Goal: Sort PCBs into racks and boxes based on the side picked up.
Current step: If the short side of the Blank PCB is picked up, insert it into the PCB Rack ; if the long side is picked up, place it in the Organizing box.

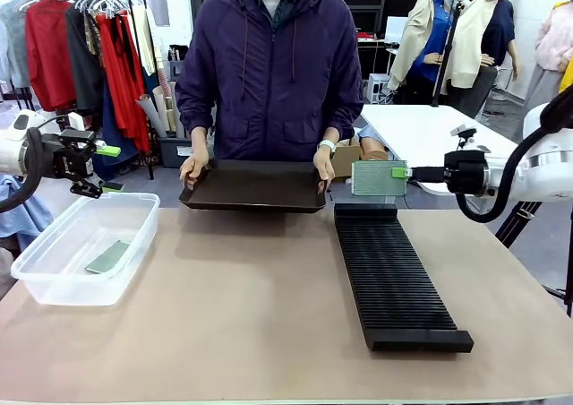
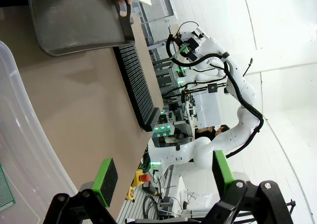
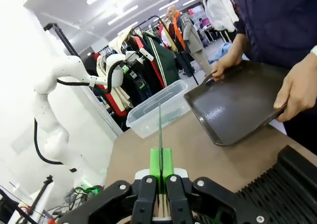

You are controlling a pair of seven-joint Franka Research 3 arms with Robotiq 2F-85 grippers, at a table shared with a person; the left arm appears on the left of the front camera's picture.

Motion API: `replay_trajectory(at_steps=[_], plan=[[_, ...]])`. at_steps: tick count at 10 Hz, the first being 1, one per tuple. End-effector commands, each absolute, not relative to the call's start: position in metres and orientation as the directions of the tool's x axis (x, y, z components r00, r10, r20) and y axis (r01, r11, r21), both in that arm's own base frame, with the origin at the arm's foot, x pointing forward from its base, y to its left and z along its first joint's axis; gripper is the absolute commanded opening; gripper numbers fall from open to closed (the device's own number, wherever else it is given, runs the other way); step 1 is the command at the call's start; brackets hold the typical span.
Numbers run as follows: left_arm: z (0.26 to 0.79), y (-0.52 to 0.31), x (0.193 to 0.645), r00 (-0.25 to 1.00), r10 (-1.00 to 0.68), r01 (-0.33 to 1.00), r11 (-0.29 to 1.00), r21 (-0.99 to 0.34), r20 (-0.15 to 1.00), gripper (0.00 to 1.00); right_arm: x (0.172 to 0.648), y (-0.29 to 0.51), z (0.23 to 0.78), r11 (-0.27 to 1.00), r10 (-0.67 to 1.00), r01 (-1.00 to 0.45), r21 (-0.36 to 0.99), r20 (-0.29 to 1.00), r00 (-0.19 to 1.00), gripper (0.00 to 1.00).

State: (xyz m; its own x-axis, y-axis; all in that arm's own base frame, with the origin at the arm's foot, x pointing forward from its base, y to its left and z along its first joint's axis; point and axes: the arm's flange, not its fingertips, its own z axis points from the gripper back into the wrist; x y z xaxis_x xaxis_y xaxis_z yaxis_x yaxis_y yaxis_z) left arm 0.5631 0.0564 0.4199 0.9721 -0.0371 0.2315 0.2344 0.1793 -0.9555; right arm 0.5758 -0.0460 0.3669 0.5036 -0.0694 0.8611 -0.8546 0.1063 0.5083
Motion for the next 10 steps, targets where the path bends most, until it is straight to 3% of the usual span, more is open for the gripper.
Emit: replay_trajectory(at_steps=[1,4,10], plan=[[0.422,0.057,0.563,0.971,-0.039,0.238,0.179,-0.955,0.234,1.0,0.565,-0.053,0.364,0.089,-0.054,-0.896,0.436,0.9,0.432,0.0],[0.422,0.057,0.563,0.971,-0.039,0.238,0.179,-0.955,0.234,1.0,0.565,-0.069,0.35,0.096,0.004,-0.924,0.369,0.928,0.371,0.0],[0.422,0.057,0.563,0.971,-0.039,0.238,0.179,-0.955,0.234,1.0,0.577,-0.056,0.295,0.116,-0.038,-0.964,0.238,0.971,0.236,0.0]])
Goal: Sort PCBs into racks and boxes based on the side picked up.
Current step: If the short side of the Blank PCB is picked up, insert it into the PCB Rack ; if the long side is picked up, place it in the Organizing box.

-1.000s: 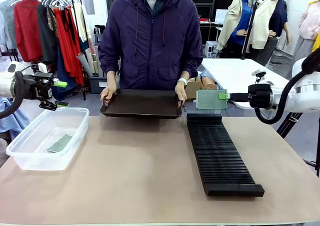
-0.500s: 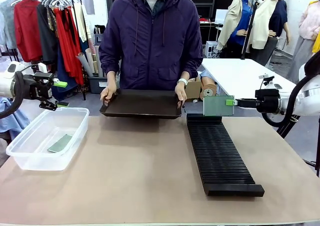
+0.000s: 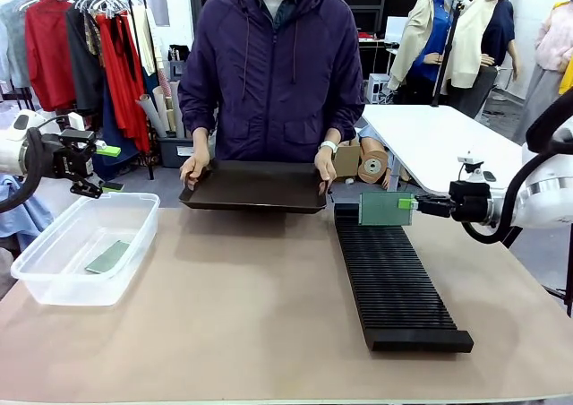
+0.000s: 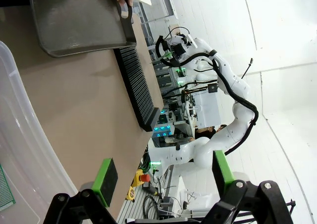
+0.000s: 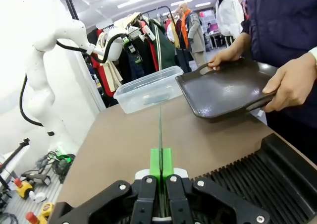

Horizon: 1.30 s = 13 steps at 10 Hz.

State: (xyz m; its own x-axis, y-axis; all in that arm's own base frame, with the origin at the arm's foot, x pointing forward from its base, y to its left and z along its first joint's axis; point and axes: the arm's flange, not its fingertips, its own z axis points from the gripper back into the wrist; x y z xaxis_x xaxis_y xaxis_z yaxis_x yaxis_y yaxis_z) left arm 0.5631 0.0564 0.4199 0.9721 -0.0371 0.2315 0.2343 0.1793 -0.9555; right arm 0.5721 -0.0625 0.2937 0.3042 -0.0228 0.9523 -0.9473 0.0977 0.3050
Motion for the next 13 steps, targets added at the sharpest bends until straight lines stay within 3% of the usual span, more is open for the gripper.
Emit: replay_trajectory(at_steps=[1,13], plan=[[0.422,0.057,0.563,0.971,-0.039,0.238,0.179,-0.955,0.234,1.0,0.578,-0.053,0.291,0.136,-0.004,-0.97,0.202,0.979,0.203,0.0],[0.422,0.057,0.563,0.971,-0.039,0.238,0.179,-0.955,0.234,1.0,0.591,-0.066,0.238,0.17,0.055,-0.968,0.182,0.98,0.194,0.0]])
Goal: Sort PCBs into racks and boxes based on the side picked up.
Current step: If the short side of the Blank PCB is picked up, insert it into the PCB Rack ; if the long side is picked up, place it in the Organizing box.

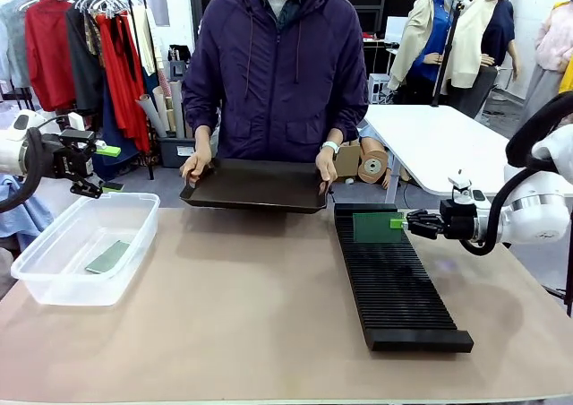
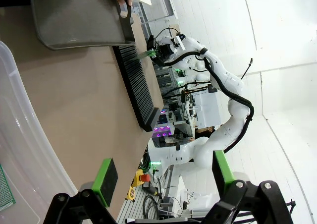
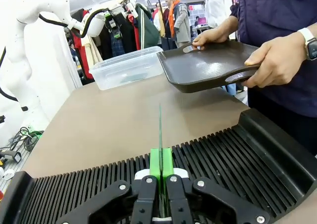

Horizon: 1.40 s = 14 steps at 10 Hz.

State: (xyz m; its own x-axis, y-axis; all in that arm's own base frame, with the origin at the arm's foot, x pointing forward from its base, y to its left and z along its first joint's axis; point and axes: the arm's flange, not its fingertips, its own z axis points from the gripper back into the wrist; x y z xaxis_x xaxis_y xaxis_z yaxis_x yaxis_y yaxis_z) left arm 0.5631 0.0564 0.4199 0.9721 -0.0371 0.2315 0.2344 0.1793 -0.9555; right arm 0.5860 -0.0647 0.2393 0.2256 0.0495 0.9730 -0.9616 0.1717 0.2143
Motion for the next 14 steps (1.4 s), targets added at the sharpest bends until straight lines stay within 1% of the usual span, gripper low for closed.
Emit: replay_trajectory(at_steps=[1,2,3,4,14], plan=[[0.4217,0.0575,0.5628,0.971,-0.039,0.238,0.179,-0.955,0.234,1.0,0.5907,-0.0675,0.2363,0.171,0.053,-0.968,0.183,0.98,0.194,0.0],[0.4217,0.0575,0.5628,0.971,-0.039,0.238,0.179,-0.955,0.234,1.0,0.5907,-0.0674,0.2354,0.168,0.053,-0.968,0.187,0.979,0.199,0.0],[0.4217,0.0575,0.5628,0.971,-0.039,0.238,0.179,-0.955,0.234,1.0,0.5909,-0.0668,0.235,0.146,0.075,-0.965,0.217,0.97,0.23,0.0],[0.4217,0.0575,0.5628,0.971,-0.039,0.238,0.179,-0.955,0.234,1.0,0.5864,-0.0665,0.2352,0.174,0.049,-0.96,0.218,0.972,0.23,0.0],[0.4217,0.0575,0.5628,0.971,-0.039,0.238,0.179,-0.955,0.234,1.0,0.5864,-0.0665,0.2352,0.174,0.049,-0.96,0.218,0.972,0.23,0.0]])
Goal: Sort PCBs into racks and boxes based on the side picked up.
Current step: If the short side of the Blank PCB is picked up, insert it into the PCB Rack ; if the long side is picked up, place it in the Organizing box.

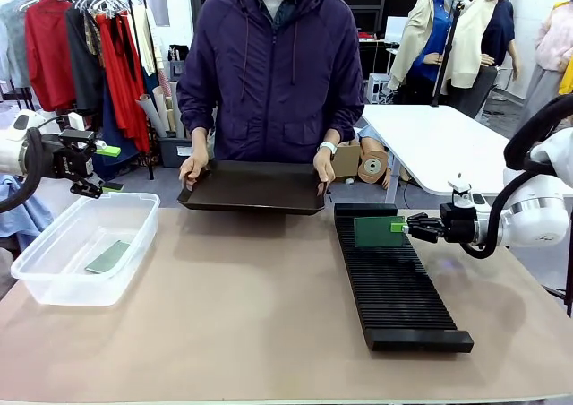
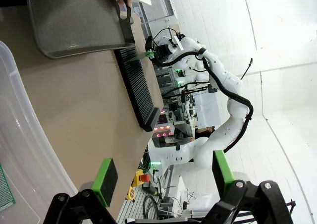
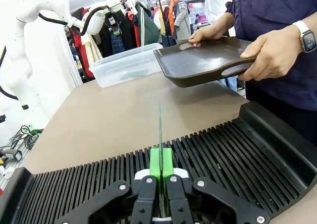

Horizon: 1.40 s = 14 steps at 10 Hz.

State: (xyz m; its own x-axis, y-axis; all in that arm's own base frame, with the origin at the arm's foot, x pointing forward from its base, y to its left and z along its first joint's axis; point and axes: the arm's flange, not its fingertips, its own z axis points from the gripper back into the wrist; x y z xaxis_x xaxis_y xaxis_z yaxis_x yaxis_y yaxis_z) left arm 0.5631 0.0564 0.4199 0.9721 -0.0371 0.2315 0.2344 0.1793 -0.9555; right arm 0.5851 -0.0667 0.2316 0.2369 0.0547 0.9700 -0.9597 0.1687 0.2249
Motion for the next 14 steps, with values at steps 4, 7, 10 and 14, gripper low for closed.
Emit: replay_trajectory(at_steps=[4,7,10,14], plan=[[0.4217,0.0575,0.5628,0.971,-0.039,0.238,0.179,-0.955,0.234,1.0,0.5864,-0.0665,0.2352,0.174,0.049,-0.96,0.218,0.972,0.23,0.0],[0.4217,0.0575,0.5628,0.971,-0.039,0.238,0.179,-0.955,0.234,1.0,0.5864,-0.0665,0.2352,0.174,0.049,-0.96,0.218,0.972,0.23,0.0],[0.4217,0.0575,0.5628,0.971,-0.039,0.238,0.179,-0.955,0.234,1.0,0.5879,-0.0661,0.2317,0.197,0.063,-0.953,0.229,0.967,0.245,0.0],[0.4217,0.0575,0.5628,0.971,-0.039,0.238,0.179,-0.955,0.234,1.0,0.5924,-0.0661,0.2267,0.183,0.084,-0.959,0.218,0.968,0.236,0.0]])
